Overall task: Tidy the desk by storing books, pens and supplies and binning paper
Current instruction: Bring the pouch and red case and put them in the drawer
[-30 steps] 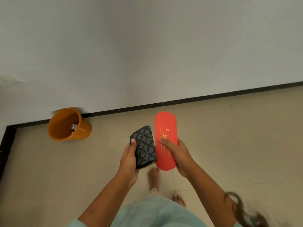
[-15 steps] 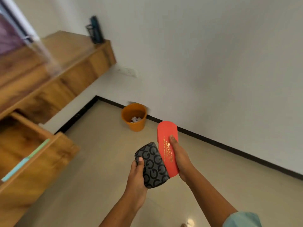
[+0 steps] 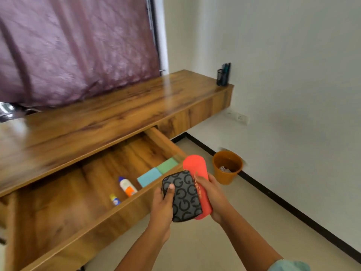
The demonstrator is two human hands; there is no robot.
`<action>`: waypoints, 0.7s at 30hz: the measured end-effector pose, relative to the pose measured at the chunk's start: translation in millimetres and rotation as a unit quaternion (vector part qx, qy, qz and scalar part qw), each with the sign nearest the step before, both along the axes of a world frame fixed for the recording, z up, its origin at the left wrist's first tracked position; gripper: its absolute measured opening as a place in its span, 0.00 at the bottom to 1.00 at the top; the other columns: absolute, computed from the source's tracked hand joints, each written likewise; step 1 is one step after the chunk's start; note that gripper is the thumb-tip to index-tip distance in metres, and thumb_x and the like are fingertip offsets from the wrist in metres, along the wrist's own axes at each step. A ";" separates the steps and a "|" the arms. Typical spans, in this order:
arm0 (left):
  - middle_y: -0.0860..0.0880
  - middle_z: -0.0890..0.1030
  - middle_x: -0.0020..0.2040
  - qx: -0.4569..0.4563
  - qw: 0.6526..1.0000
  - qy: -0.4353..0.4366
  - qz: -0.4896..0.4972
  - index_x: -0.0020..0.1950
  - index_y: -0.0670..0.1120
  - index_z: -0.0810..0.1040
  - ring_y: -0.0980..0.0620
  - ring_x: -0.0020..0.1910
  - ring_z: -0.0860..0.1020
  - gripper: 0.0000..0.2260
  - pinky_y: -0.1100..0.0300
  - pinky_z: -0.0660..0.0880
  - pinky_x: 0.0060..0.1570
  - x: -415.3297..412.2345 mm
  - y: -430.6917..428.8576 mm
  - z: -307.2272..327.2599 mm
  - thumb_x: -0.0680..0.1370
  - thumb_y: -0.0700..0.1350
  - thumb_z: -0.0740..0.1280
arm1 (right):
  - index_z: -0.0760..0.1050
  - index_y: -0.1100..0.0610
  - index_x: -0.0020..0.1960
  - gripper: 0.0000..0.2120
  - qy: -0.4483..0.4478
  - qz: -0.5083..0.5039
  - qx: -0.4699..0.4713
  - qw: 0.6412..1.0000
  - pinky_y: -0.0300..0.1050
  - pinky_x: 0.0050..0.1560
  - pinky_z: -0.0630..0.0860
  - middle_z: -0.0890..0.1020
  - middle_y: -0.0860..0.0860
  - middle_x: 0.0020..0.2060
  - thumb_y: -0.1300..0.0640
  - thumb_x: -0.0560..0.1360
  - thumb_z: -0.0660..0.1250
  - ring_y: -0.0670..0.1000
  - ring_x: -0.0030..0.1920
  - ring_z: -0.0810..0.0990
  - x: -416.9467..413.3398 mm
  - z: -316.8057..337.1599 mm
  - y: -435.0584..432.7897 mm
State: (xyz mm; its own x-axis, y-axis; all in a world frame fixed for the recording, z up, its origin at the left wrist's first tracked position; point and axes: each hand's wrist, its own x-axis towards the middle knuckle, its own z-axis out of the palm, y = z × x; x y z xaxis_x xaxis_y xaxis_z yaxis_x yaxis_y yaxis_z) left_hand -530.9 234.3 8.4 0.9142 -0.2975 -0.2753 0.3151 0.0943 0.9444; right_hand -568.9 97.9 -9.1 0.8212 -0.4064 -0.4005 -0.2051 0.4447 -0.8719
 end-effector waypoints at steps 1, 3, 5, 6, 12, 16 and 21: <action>0.53 0.78 0.54 0.004 1.000 -0.008 0.005 0.56 0.53 0.72 0.54 0.52 0.78 0.06 0.58 0.78 0.45 6.3 8.4 2.9 0.80 0.49 0.61 | 0.70 0.52 0.63 0.24 0.012 0.004 -0.016 1.000 0.55 0.51 0.81 0.83 0.56 0.53 0.47 0.71 0.72 0.57 0.50 0.84 8.9 2.4 9.8; 0.51 0.78 0.55 0.008 1.000 -0.004 0.022 0.56 0.52 0.71 0.54 0.52 0.77 0.06 0.58 0.77 0.44 18.8 20.9 6.3 0.80 0.50 0.61 | 0.73 0.52 0.60 0.22 0.022 0.013 -0.043 0.999 0.52 0.48 0.81 0.84 0.55 0.50 0.42 0.72 0.69 0.55 0.48 0.85 23.4 6.8 24.8; 0.50 0.78 0.55 -0.003 0.999 0.013 0.044 0.57 0.51 0.71 0.53 0.52 0.77 0.07 0.58 0.76 0.44 28.2 28.5 8.9 0.80 0.50 0.61 | 0.76 0.52 0.59 0.20 0.030 0.025 -0.068 0.997 0.50 0.46 0.81 0.86 0.54 0.47 0.40 0.74 0.65 0.54 0.46 0.85 32.3 10.2 32.8; 0.50 0.78 0.55 -0.012 0.998 0.024 0.052 0.57 0.50 0.71 0.51 0.53 0.77 0.07 0.57 0.76 0.45 30.6 30.6 9.4 0.80 0.50 0.61 | 0.77 0.52 0.58 0.21 0.037 0.032 -0.081 0.996 0.50 0.47 0.81 0.86 0.53 0.46 0.38 0.74 0.64 0.54 0.46 0.85 34.7 11.6 33.9; 0.48 0.76 0.55 -0.044 0.991 0.084 0.091 0.59 0.49 0.69 0.45 0.54 0.76 0.09 0.49 0.76 0.52 45.3 12.4 17.5 0.80 0.49 0.60 | 0.75 0.53 0.56 0.21 0.047 0.026 -0.069 0.996 0.49 0.42 0.81 0.85 0.55 0.46 0.39 0.71 0.69 0.56 0.45 0.84 53.3 16.1 5.5; 0.46 0.75 0.55 -0.060 0.986 0.097 0.119 0.61 0.47 0.68 0.44 0.53 0.76 0.10 0.50 0.76 0.46 63.7 -27.5 23.9 0.81 0.47 0.59 | 0.73 0.56 0.62 0.23 0.027 0.063 -0.021 0.997 0.49 0.42 0.81 0.85 0.56 0.49 0.46 0.71 0.71 0.57 0.49 0.84 69.0 21.8 -35.5; 0.42 0.76 0.59 -0.092 0.979 0.125 0.135 0.66 0.43 0.67 0.43 0.50 0.78 0.14 0.51 0.77 0.40 88.0 -83.8 26.0 0.81 0.46 0.59 | 0.72 0.57 0.65 0.22 0.014 0.103 -0.023 0.994 0.51 0.42 0.81 0.85 0.56 0.50 0.55 0.73 0.70 0.57 0.49 0.84 95.0 25.8 -95.6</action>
State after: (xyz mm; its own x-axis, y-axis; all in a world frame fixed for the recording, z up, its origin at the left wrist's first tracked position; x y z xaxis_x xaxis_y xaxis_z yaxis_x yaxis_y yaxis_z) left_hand -442.9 150.5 34.4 0.8776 -0.1198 -0.4643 0.4737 0.3667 0.8007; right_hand -473.9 2.3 16.7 0.8779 -0.2498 -0.4085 -0.3113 0.3503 -0.8834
